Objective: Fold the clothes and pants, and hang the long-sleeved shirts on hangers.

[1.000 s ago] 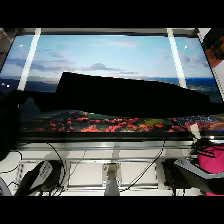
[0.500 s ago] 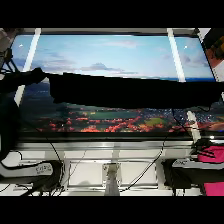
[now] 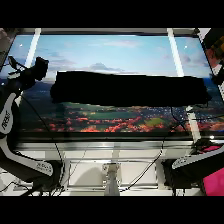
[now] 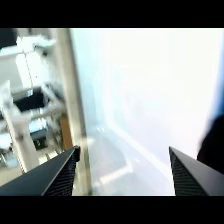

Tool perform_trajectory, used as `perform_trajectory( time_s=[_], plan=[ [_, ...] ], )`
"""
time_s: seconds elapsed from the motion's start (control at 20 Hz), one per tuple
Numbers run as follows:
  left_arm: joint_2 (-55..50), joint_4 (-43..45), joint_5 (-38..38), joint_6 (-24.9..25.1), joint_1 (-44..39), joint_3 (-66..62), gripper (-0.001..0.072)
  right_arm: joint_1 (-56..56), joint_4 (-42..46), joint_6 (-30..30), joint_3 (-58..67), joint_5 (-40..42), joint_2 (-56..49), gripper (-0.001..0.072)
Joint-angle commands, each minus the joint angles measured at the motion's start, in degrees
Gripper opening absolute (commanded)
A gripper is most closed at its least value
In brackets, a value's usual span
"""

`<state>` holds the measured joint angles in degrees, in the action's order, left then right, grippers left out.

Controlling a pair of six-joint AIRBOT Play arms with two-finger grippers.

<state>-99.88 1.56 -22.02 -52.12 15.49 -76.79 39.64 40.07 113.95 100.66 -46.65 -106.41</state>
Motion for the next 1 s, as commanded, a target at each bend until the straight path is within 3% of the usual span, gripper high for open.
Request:
perform_trajectory(
  time_s=[0.0,0.1,0.2,0.35,0.5,0.75,0.85,0.95],
  plan=[
    [-0.72,-7.21,-1.38,9.92,-0.26,-3.76,0.0435,-0.26,4.22,-5.68,10.51,-9.51,-4.24,0.0622],
    [0.81,-7.19,-7.52,15.39,-0.66,-6.27,0.0393,0.98,11.13,-8.83,12.9,-19.3,-4.24,0.0619],
    [3.15,-7.13,-14.95,19.58,-2.23,-7.56,0.0397,3.21,16.17,-12.24,13.9,-31.02,-4.24,0.0618],
    [8.0,-1.6,-20.31,19.58,-6.88,-7.56,0.0398,7.48,17.49,-17.35,13.09,-47.56,-4.7,0.0617],
    [11.63,10.86,-20.92,18.91,-15.5,-7.56,0.0398,10.78,18.32,-19.67,10.27,-52.63,-4.7,0.0617],
    [11.52,25.57,-20.87,1.2,-30.69,-7.54,0.0398,13.99,18.67,-22.75,6.16,-50.56,-7.98,0.0616],
    [11.1,29.4,-19.82,-3.08,-35.87,-7.54,0.0398,14.69,18.64,-24.46,6.19,-51.17,-10.93,0.0616],
    [10.27,29.51,-15.54,-3.65,-40.85,-7.54,0.0398,14.69,18.25,-24.83,6.19,-48.57,-13.29,0.0616]
  ],
)
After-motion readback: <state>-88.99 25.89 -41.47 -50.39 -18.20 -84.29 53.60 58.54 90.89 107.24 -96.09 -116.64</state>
